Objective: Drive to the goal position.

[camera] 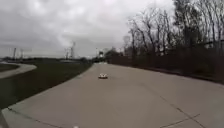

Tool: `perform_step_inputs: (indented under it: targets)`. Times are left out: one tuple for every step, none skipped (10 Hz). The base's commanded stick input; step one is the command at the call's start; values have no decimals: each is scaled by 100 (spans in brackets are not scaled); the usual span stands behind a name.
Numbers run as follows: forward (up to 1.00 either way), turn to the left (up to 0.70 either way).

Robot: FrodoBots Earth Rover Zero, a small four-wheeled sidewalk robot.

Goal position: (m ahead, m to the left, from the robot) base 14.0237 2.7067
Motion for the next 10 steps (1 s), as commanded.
perform_step_inputs:
  targets:
    - [100, 0]
    - [100, 0]
    - [100, 0]
    - [100, 0]
    - [100, 0]
    - [100, 0]
    - [100, 0]
    - [100, 0]
    - [100, 0]
    - [100, 0]
